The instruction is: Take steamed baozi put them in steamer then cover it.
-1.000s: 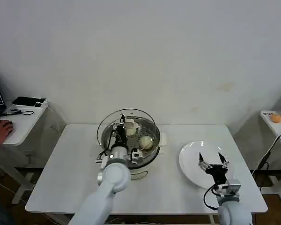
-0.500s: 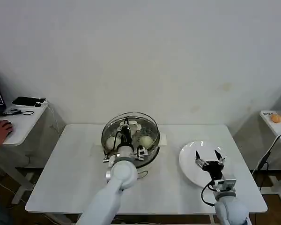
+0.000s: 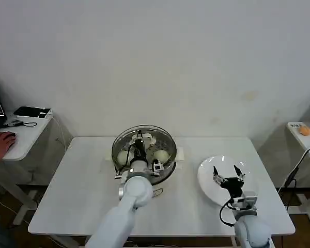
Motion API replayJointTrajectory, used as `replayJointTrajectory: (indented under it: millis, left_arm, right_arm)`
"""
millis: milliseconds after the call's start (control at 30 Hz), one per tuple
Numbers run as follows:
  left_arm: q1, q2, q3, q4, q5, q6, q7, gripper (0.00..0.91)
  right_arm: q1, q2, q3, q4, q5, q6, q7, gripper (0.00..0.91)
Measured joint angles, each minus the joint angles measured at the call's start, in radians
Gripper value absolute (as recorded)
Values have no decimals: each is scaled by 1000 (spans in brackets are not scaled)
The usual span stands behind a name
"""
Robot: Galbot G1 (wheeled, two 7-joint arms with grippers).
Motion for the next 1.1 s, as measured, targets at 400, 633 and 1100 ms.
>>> replayJointTrajectory:
  millis: [400, 633, 1100]
  left_arm:
    - [30, 17, 17, -52, 17, -5, 20, 0]
    - [44, 19, 18, -60, 36, -19, 18, 0]
    - [61, 18, 22, -55, 93, -47, 16, 0]
  right_arm:
    - [4, 6, -3, -7, -4, 4, -2, 907]
    - [8, 11, -6, -13, -7, 8, -3, 907]
    - [10, 14, -6, -21, -8, 14, -5, 907]
